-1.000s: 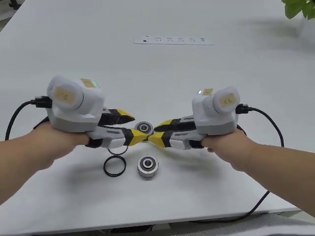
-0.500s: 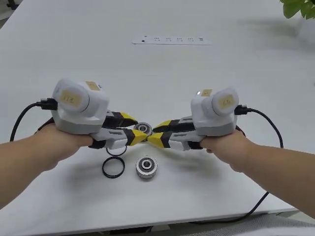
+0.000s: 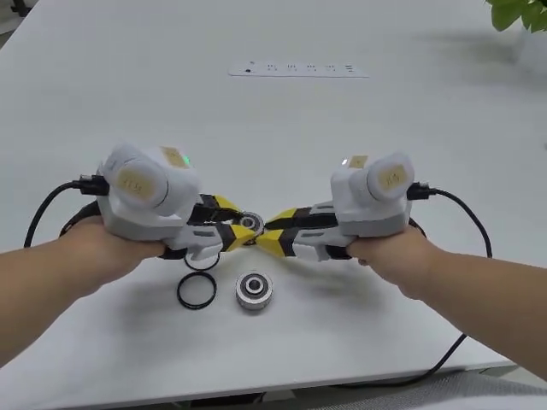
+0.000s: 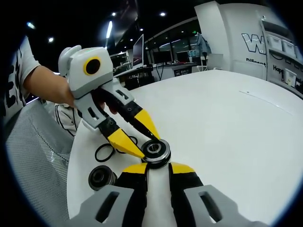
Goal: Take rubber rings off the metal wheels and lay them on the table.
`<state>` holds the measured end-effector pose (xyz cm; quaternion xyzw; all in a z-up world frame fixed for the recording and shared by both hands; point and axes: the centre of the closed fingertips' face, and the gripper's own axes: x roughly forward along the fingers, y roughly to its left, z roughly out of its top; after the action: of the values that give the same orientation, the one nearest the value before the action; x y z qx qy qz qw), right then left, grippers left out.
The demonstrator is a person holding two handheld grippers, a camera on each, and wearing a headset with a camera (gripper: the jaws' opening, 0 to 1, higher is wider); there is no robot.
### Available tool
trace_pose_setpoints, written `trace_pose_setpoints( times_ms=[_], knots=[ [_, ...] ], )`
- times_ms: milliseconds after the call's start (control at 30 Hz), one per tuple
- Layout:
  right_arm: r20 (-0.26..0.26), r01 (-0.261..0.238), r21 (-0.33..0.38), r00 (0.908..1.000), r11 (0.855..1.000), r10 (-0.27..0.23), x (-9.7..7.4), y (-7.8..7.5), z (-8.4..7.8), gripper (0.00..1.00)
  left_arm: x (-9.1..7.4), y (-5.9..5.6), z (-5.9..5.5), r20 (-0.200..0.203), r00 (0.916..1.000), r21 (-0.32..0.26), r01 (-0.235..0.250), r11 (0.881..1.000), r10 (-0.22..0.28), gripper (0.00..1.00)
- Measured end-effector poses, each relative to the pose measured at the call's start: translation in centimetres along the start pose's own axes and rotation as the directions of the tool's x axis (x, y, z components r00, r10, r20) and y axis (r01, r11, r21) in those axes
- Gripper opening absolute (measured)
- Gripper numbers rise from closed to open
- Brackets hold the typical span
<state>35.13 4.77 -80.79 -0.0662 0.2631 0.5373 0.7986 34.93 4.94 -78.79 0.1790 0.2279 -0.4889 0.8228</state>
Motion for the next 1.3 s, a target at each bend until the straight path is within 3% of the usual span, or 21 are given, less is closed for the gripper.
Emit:
trace_pose_setpoints(
  times_ms=[100, 200, 333, 633, 900, 1067, 1167, 1200, 1300],
  knots=[
    [0.0, 0.0, -0.001, 1.0, 1.0, 0.0, 0.0, 0.0, 0.0, 0.13, 0.1, 0.2, -0.1, 0.0, 1.0, -0.079, 0.004, 0.997, -0.004, 0.18],
    [-0.001, 0.0, -0.002, 1.0, 1.0, 0.0, 0.0, 0.0, 0.0, 0.13, 0.1, 0.4, -0.1, 0.005, 1.0, -0.075, 0.002, 0.997, -0.001, 0.17],
    [-0.001, -0.004, -0.004, 1.0, 1.0, 0.004, 0.2, 0.0, 0.0, 0.13, 0.2, 0.6, -0.1, 0.011, 0.9999, -0.118, -0.004, 0.993, 0.005, 0.15],
    [0.003, -0.005, 0.017, 1.0, 1.0, 0.005, 0.2, 0.0, 0.0, 0.11, 0.2, 0.8, -0.1, 0.015, 0.9998, -0.123, -0.012, 0.992, 0.013, 0.14],
    [-0.003, 0.004, 0.043, 1.0, 0.999, -0.004, -0.2, -0.1, -0.3, 0.0, 0.2, 0.8, -0.1, 0.017, 0.9996, -0.119, -0.022, 0.993, 0.024, 0.14],
    [0.022, 0.008, 0.149, 0.9997, 0.989, -0.011, -0.1, -0.3, -0.2, 0.0, 0.2, 0.8, -0.1, 0.014, 0.9994, -0.107, -0.029, 0.994, 0.031, 0.14],
    [0.044, 0.011, 0.219, 0.9988, 0.976, -0.021, -0.2, -0.7, -0.2, 0.0, 0.2, 0.9, -0.2, 0.01, 0.9994, -0.1, -0.032, 0.994, 0.033, 0.14],
    [0.061, 0.018, 0.269, 0.9975, 0.963, -0.035, -0.4, -1.1, -0.1, 0.0, 0.2, 0.8, -0.2, 0.009, 0.9994, -0.1, -0.031, 0.994, 0.032, 0.13],
    [0.09, 0.013, 0.295, 0.9951, 0.955, -0.041, -0.8, -1.5, 0.4, 0.0, 0.2, 0.8, -0.2, 0.008, 0.9995, -0.098, -0.031, 0.995, 0.031, 0.13]
  ],
)
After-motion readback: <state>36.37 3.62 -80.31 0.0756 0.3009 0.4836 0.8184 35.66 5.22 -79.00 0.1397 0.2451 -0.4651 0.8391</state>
